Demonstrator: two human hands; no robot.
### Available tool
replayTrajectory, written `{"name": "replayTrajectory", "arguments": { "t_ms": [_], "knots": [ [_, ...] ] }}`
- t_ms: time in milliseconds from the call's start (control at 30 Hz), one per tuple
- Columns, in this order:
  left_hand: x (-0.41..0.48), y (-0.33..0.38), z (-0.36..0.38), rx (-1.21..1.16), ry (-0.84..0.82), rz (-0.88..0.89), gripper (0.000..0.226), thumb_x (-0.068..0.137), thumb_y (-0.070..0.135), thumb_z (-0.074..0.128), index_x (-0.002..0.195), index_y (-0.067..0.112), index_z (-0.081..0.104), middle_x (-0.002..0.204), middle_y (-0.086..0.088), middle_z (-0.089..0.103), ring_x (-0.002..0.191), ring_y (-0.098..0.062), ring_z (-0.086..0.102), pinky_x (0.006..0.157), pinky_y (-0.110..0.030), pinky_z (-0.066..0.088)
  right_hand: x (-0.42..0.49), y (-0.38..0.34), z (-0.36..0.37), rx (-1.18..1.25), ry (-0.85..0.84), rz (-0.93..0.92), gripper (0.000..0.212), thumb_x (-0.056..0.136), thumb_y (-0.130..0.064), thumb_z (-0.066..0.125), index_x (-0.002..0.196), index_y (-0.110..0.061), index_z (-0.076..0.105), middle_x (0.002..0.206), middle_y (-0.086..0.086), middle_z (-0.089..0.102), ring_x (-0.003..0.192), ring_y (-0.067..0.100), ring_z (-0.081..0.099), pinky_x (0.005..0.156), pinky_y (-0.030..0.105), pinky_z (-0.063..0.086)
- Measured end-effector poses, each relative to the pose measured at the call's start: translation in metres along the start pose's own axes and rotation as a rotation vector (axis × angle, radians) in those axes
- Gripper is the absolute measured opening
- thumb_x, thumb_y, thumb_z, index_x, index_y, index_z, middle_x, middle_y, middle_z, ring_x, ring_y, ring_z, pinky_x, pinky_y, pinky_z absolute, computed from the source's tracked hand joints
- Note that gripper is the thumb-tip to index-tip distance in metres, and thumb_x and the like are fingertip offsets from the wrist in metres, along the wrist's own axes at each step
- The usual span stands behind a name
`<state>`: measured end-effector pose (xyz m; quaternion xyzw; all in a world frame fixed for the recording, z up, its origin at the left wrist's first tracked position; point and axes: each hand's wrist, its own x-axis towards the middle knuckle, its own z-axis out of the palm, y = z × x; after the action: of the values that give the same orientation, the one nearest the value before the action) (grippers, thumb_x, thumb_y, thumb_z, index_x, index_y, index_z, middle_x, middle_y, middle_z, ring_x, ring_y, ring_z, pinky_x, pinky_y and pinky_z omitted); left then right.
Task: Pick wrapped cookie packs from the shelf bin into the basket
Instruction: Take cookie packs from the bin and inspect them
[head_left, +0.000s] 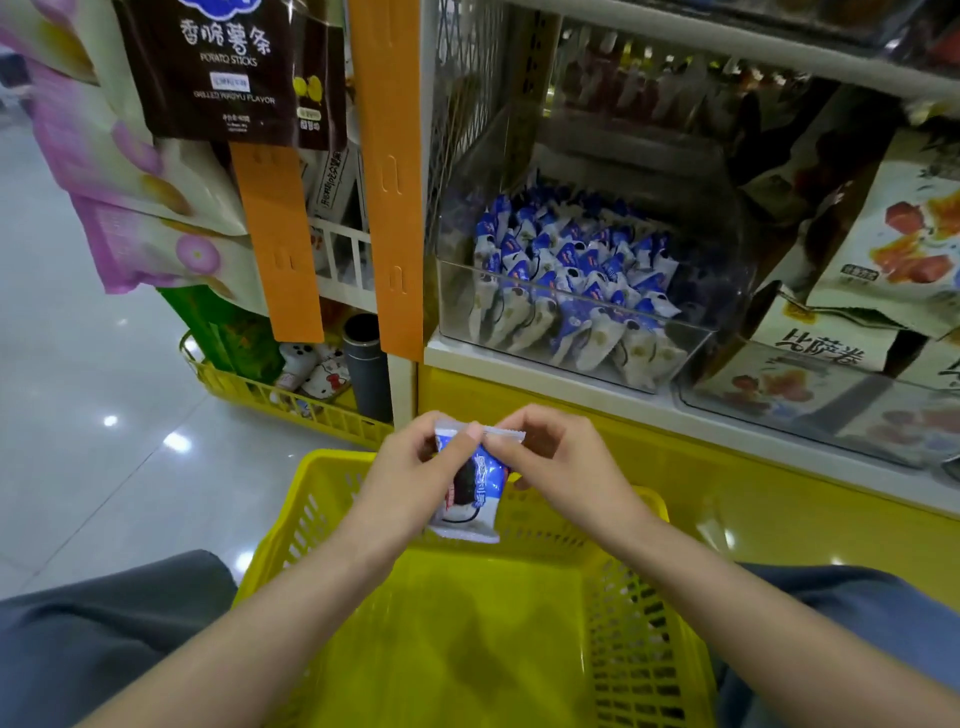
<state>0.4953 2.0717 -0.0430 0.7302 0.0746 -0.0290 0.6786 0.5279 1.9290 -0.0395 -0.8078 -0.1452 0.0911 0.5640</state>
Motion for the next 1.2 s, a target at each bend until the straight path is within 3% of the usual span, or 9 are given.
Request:
{"name": "replayTrajectory", "arguments": {
  "t_ms": [133,300,400,533,667,767,900,1067,1200],
  "knots": [
    [0.002,-0.004,0.001,0.016,0.055,-0.028,0.026,0.091,0.019,0.055,0.068,0.008,0.048,0.059,-0.002,0.047,0.051,-0.005,0.045,0.046,-0.014,0.033,0.001,0.003,0.004,-0.26,0.047,-0.164,0.014,0.084,-0.027,0.066,0.071,-0.026,0.062,0.065,-0.012,0.06,0.062,0.001,0.051,0.056,0.016,0.038],
    [0.0,-0.004,0.001,-0.147,-0.003,-0.164,0.023,0.089,0.028,0.055,0.073,0.012,0.056,0.069,-0.008,0.059,0.065,-0.015,0.058,0.058,-0.023,0.044,-0.001,0.004,-0.001,-0.628,0.075,-0.449,0.013,0.088,-0.031,0.057,0.082,-0.019,0.061,0.074,-0.01,0.053,0.07,0.001,0.042,0.061,0.018,0.037],
    [-0.001,-0.001,0.0,-0.18,-0.113,-0.228,0.02,0.085,0.032,0.06,0.093,0.015,0.066,0.085,-0.002,0.073,0.077,-0.011,0.068,0.07,-0.025,0.053,-0.001,0.002,-0.001,-0.417,0.156,-0.334,0.01,0.089,-0.02,0.059,0.079,-0.021,0.058,0.074,-0.008,0.057,0.068,0.003,0.051,0.062,0.011,0.039],
    [0.0,-0.004,0.0,-0.149,-0.026,-0.185,0.028,0.08,0.016,0.069,0.105,0.01,0.059,0.081,-0.001,0.07,0.067,-0.008,0.066,0.062,-0.022,0.056,0.005,-0.005,-0.006,0.072,0.291,0.054,0.017,0.094,-0.011,0.049,0.079,-0.019,0.049,0.077,0.004,0.059,0.052,0.005,0.059,0.052,0.019,0.052],
    [0.007,-0.006,-0.008,-0.253,0.161,-0.098,0.009,0.087,0.017,0.061,0.094,0.013,0.063,0.077,0.003,0.071,0.069,-0.006,0.069,0.059,-0.015,0.053,0.004,-0.008,-0.009,0.473,0.124,0.344,0.002,0.096,-0.004,0.043,0.097,-0.003,0.042,0.079,0.012,0.061,0.049,0.008,0.064,0.051,0.02,0.055],
    [0.012,-0.007,-0.012,-0.201,0.229,-0.034,0.014,0.091,0.015,0.055,0.08,0.011,0.064,0.07,0.004,0.069,0.065,-0.006,0.066,0.057,-0.017,0.053,0.0,-0.002,-0.006,0.336,-0.079,0.416,0.02,0.092,-0.001,0.049,0.108,-0.004,0.038,0.082,0.012,0.064,0.059,0.011,0.065,0.06,0.023,0.055],
    [0.012,-0.011,-0.015,0.219,0.219,0.172,0.021,0.09,0.014,0.057,0.069,0.016,0.058,0.064,0.005,0.06,0.062,-0.003,0.054,0.061,-0.019,0.048,-0.005,0.009,0.001,-0.198,-0.062,0.205,0.06,0.082,-0.017,0.068,0.132,-0.016,0.034,0.117,-0.002,0.054,0.106,0.012,0.053,0.093,0.029,0.045],
    [0.001,-0.015,-0.007,0.448,0.063,0.334,0.021,0.088,0.018,0.06,0.07,0.027,0.054,0.061,0.011,0.056,0.061,-0.002,0.052,0.053,-0.011,0.037,-0.005,0.007,0.004,-0.188,0.046,-0.094,0.01,0.085,-0.025,0.064,0.093,-0.032,0.061,0.088,-0.016,0.064,0.082,-0.003,0.058,0.073,0.012,0.045],
    [0.004,-0.017,-0.005,0.405,0.021,0.278,0.018,0.088,0.019,0.06,0.07,0.023,0.057,0.056,0.016,0.053,0.055,-0.001,0.045,0.051,-0.013,0.034,-0.004,0.006,0.001,-0.224,0.042,-0.142,0.012,0.083,-0.021,0.066,0.076,-0.031,0.064,0.073,-0.013,0.065,0.07,0.0,0.058,0.063,0.011,0.043]
  ]
}}
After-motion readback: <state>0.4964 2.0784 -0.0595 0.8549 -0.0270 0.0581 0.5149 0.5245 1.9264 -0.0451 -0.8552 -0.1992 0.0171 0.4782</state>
